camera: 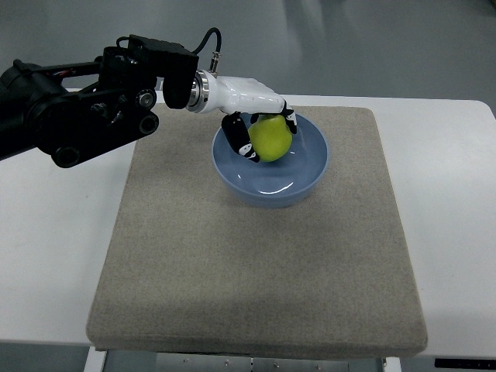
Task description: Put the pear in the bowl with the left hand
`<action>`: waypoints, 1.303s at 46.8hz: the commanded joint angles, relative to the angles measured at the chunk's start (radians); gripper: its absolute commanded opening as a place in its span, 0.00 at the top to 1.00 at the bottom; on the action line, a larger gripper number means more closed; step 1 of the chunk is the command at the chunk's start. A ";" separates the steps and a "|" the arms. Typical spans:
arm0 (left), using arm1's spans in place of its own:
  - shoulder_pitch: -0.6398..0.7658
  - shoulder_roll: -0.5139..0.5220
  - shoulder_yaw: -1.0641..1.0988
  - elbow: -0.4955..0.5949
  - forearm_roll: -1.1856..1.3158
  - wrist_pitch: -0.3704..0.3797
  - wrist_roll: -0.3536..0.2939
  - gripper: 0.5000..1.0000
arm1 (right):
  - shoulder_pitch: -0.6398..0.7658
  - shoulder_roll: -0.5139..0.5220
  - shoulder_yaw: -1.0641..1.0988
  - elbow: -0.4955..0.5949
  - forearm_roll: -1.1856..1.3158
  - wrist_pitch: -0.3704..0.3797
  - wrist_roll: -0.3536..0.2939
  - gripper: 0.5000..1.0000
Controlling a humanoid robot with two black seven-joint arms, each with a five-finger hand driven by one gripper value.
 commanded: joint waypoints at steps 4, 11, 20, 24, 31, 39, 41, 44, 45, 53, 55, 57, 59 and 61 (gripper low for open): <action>0.011 -0.003 0.003 0.002 0.005 0.016 0.000 0.60 | 0.000 0.000 0.000 0.000 0.000 0.000 0.000 0.15; 0.011 -0.003 0.003 0.005 0.006 0.013 0.000 0.47 | 0.000 0.000 0.000 0.000 0.000 0.000 0.000 0.15; 0.020 -0.005 0.005 0.008 0.005 0.008 0.000 0.10 | 0.000 0.000 0.000 0.000 0.000 0.001 0.000 0.15; 0.022 -0.005 0.003 0.007 -0.001 0.005 0.000 0.07 | 0.000 0.000 0.000 0.000 0.000 0.000 0.000 0.15; 0.019 -0.005 0.001 0.005 -0.006 0.002 0.001 0.01 | 0.000 0.000 0.000 0.000 0.000 0.000 0.000 0.15; 0.013 0.003 -0.008 0.008 -0.061 0.005 0.001 0.01 | 0.000 0.000 0.000 0.000 0.000 0.000 0.000 0.15; 0.008 0.007 -0.009 0.013 -0.099 0.005 0.001 0.01 | 0.000 0.000 0.000 0.000 0.000 0.000 0.000 0.15; 0.003 0.010 -0.012 0.026 -0.176 0.010 0.001 0.01 | 0.000 0.000 0.000 0.000 0.000 0.000 0.000 0.15; 0.003 0.010 -0.012 0.033 -0.207 0.011 0.001 0.01 | 0.000 0.000 0.000 0.000 0.000 0.000 0.000 0.15; -0.006 0.030 -0.022 0.108 -0.480 0.014 0.001 0.01 | 0.000 0.000 0.000 0.000 0.000 0.000 0.000 0.15; -0.007 0.040 -0.022 0.126 -0.546 0.014 0.001 0.01 | 0.000 0.000 0.000 0.000 0.000 0.000 0.000 0.15; -0.007 0.049 -0.020 0.141 -0.601 0.013 0.001 0.01 | 0.000 0.000 0.000 0.000 0.000 0.000 0.000 0.15; -0.007 0.056 -0.015 0.151 -0.642 0.013 0.001 0.01 | 0.000 0.000 0.000 0.000 0.000 0.000 0.000 0.15; -0.007 0.064 -0.012 0.157 -0.669 0.013 0.001 0.01 | 0.000 0.000 0.000 0.000 0.000 0.000 0.000 0.15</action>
